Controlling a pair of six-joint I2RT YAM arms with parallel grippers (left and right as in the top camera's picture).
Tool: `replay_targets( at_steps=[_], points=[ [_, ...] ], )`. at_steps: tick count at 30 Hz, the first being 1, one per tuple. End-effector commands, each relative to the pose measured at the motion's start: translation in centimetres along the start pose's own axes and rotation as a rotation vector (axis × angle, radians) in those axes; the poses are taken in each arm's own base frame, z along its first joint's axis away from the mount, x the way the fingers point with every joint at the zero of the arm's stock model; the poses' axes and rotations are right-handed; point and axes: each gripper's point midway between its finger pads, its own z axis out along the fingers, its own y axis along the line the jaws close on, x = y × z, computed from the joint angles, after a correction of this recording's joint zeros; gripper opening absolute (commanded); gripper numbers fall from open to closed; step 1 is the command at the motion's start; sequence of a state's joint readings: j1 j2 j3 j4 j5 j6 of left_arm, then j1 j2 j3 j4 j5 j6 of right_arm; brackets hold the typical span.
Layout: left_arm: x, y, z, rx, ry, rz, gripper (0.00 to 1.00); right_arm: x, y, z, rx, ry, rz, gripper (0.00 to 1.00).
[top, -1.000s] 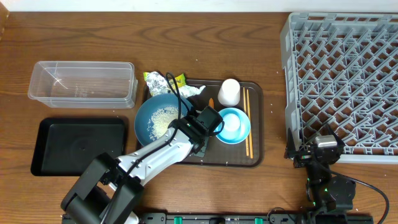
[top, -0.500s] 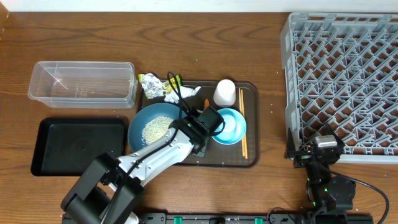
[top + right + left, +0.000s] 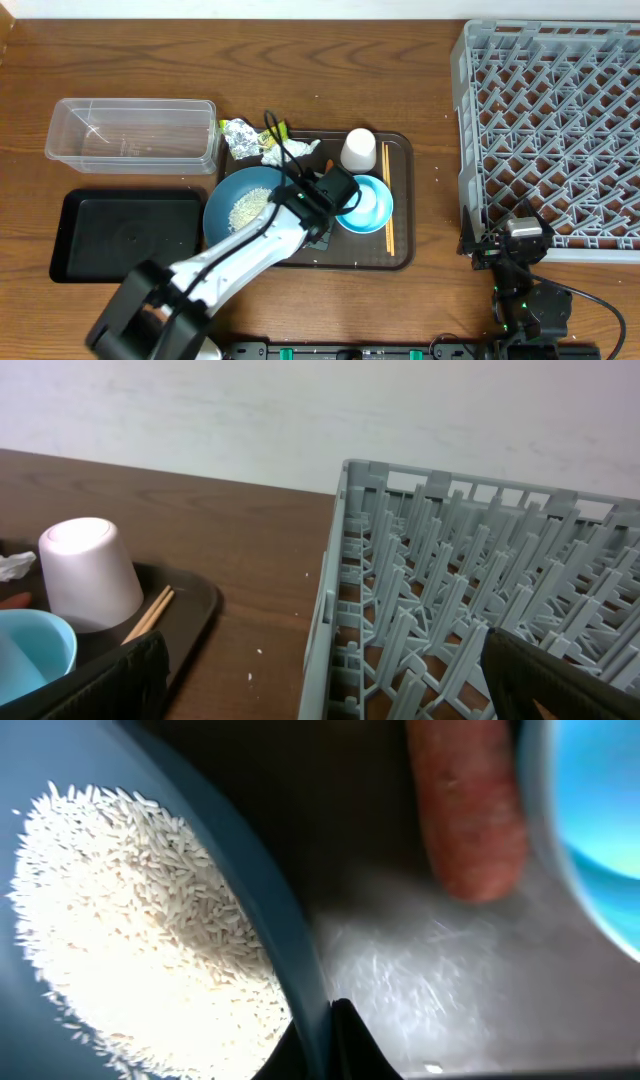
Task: Sort waste into correct bins and load items into the dishwasher rack
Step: 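Grip the blue bowl rim with the left gripper, then lift the blue bowl with the left gripper over the black tray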
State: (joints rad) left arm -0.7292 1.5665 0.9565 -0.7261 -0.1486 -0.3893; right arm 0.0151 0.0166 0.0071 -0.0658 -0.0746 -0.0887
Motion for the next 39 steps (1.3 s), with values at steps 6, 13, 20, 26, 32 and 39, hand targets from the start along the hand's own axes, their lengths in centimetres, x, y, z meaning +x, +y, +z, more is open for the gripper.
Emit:
replay_targets(
  at_steps=[6, 13, 20, 26, 32, 39],
  points=[
    [-2.2, 2.2, -6.6, 0.01, -0.2, -0.057, 0.06, 0.0, -0.3, 0.0, 0.012, -0.002, -0.013, 0.99],
    [-2.3, 6.2, -10.5, 0.001, -0.31, -0.171, 0.06, 0.0, -0.3, 0.0, 0.012, -0.002, -0.013, 0.99],
    [-2.2, 10.4, -12.7, 0.009, -0.378, -0.295, 0.06, 0.0, -0.3, 0.0, 0.012, -0.002, -0.013, 0.99],
    [-2.0, 13.1, -12.5, 0.019, -0.365, -0.37, 0.06, 0.0, -0.3, 0.0, 0.012, -0.002, -0.013, 0.99],
    [-2.2, 15.5, -12.3, 0.036, -0.366, -0.429, 0.06, 0.0, -0.3, 0.0, 0.012, -0.002, -0.013, 0.99],
    [-3.7, 18.1, -12.4, 0.1, -0.431, -0.551, 0.06, 0.0, -0.3, 0.0, 0.012, -0.002, -0.013, 0.99]
  ],
)
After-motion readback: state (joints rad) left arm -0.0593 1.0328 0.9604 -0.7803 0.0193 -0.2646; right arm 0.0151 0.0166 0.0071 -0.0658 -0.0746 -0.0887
